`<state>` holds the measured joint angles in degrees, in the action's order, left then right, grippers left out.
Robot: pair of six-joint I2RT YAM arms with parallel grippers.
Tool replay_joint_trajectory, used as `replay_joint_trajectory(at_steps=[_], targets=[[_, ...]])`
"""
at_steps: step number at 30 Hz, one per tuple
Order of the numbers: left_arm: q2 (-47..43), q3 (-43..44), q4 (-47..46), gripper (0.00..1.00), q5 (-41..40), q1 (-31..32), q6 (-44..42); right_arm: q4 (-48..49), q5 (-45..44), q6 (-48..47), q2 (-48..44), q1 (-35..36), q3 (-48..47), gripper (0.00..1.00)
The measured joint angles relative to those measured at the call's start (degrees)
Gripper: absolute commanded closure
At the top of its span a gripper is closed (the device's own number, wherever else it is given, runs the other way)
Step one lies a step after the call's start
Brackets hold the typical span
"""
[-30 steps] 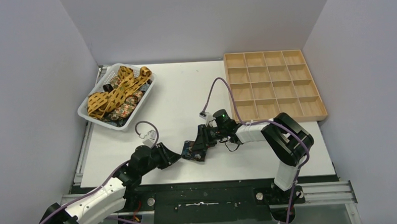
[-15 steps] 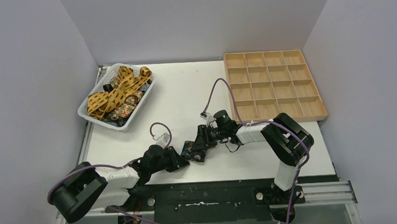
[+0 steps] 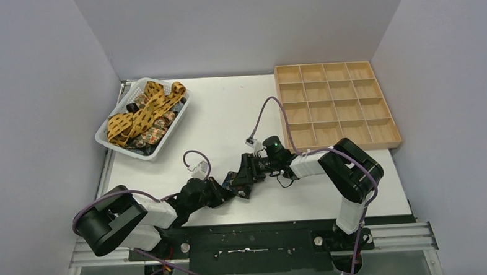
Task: Roll the ties
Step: Roll the tie at the center of the board.
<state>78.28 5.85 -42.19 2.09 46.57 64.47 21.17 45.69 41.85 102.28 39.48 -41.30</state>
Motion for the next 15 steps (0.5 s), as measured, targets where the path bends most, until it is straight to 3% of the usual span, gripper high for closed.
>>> replay_joint_trajectory(at_steps=[15], targets=[[1.4,0.0,-2.1,1.00,-3.9,1.7,1.2,3.7,0.9,2.6,1.7,0.6,0.0,0.47]])
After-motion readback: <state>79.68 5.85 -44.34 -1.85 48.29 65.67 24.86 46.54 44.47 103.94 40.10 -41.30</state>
